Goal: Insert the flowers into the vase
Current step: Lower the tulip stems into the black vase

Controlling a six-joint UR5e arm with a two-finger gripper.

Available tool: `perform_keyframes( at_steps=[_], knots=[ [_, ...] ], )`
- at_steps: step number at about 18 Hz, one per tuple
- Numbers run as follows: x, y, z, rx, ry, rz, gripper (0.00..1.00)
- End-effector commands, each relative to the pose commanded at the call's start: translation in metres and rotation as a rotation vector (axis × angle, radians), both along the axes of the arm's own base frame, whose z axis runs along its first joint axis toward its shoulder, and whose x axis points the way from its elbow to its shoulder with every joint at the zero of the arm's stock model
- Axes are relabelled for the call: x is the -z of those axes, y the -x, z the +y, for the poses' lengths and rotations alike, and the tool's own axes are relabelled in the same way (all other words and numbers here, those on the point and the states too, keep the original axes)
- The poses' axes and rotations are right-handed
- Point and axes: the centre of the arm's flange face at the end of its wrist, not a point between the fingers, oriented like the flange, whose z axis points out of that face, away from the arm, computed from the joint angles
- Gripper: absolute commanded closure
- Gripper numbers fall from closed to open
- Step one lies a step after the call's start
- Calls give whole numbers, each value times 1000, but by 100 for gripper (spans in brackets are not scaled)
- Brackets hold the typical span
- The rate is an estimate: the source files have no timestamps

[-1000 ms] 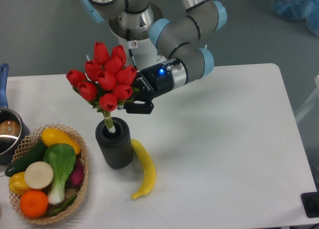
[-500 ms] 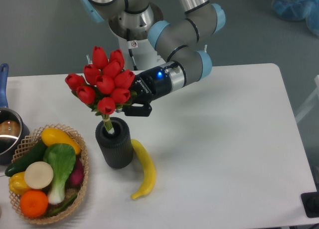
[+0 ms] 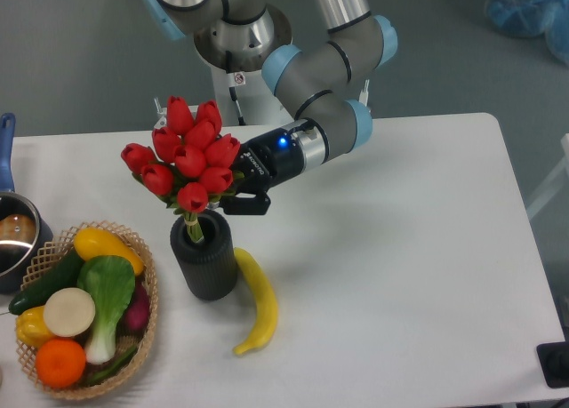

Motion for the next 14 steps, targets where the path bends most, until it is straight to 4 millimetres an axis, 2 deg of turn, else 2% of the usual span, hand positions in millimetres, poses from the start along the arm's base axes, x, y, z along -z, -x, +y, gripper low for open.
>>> perform_keyframes(
  at_steps=[14],
  knots=[
    [13, -1, -2, -6, 14, -7, 66]
  ],
)
